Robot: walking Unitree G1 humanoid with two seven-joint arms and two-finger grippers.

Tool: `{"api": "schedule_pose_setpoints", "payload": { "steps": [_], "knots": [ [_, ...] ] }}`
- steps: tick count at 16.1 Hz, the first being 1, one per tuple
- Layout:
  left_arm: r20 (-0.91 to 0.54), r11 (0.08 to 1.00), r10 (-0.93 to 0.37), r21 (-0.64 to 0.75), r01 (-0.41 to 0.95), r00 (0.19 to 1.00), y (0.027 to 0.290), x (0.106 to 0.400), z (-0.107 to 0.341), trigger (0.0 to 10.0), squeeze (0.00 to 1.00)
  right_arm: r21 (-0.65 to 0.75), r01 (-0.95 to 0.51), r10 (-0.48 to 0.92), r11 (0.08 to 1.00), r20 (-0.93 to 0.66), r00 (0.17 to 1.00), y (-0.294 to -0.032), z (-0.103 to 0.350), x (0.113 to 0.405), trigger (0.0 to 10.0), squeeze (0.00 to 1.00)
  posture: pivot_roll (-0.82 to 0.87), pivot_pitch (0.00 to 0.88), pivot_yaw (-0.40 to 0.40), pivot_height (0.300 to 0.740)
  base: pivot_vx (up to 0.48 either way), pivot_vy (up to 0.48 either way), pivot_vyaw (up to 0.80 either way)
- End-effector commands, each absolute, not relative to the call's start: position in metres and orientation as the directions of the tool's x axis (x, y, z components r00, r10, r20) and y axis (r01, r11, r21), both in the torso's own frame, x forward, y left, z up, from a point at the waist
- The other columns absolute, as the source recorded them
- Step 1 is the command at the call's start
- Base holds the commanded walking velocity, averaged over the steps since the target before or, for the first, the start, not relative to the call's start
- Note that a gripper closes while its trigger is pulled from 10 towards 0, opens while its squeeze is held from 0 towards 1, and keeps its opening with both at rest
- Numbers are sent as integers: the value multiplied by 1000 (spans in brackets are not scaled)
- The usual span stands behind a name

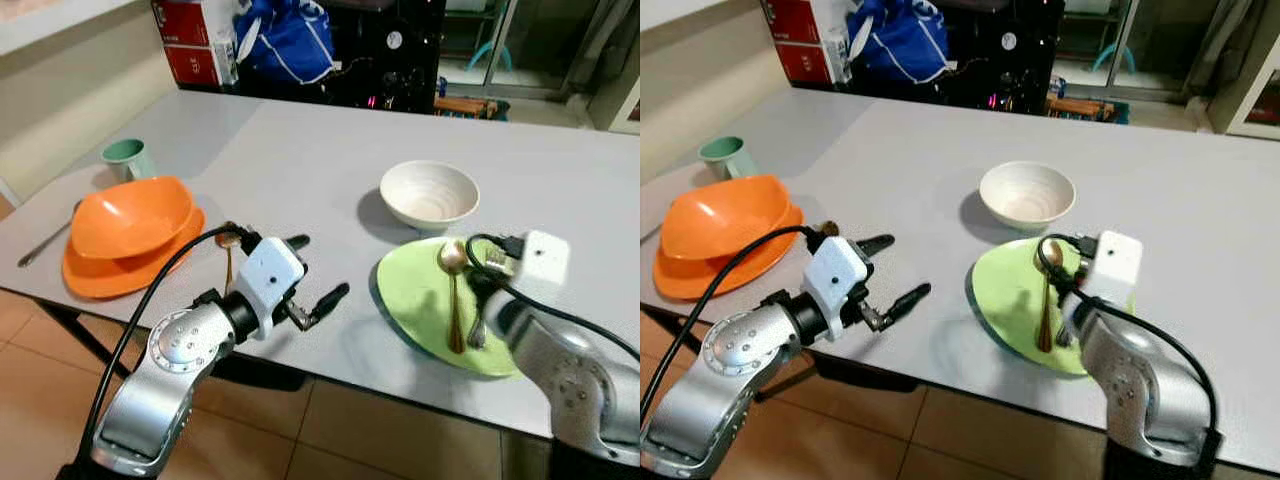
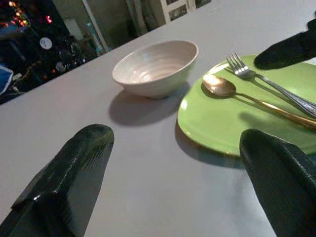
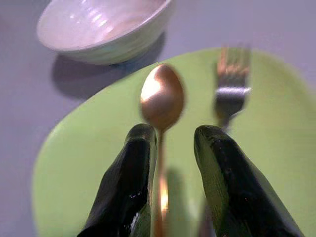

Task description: Setting the table

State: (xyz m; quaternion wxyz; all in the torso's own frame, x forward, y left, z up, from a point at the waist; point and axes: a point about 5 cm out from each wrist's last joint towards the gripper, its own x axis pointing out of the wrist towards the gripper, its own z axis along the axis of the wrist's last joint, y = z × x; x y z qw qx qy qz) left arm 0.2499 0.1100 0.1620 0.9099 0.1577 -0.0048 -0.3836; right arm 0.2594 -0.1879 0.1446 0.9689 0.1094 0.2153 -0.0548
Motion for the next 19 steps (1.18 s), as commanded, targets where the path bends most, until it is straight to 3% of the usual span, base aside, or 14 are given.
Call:
{"api": "schedule_pose_setpoints", "payload": {
  "steps": [1, 3, 8, 13, 19],
  "knots": [
    [-71, 691, -663, 325, 646, 745, 114, 254, 171, 10000, 0, 157, 96, -36, 983, -348, 937, -186, 157, 258, 10000, 0, -132, 0, 68, 740, 0, 0, 0],
    [4, 777, -566, 338, 531, 825, 117, 266, 182, 10000, 0, 169, -101, 122, 980, -118, 986, -170, 186, 260, 10000, 0, -108, 0, 54, 740, 0, 0, 0],
    [22, 826, -457, 380, 415, 889, 121, 276, 183, 10000, 0, 225, -187, 225, 956, -159, 961, -141, 159, 261, 10000, 0, -62, 0, 41, 740, 0, 130, 0],
    [30, 850, -415, 370, 376, 909, 124, 280, 184, 10000, 0, 237, -178, 219, 955, -163, 962, -141, 155, 261, 10000, 0, -67, 0, 47, 740, 0, 414, 0],
    [31, 858, -392, 373, 353, 919, 128, 281, 185, 10000, 0, 237, -180, 221, 955, -162, 962, -139, 152, 262, 10000, 0, -63, 0, 46, 740, 0, 443, -411]
  ]
}}
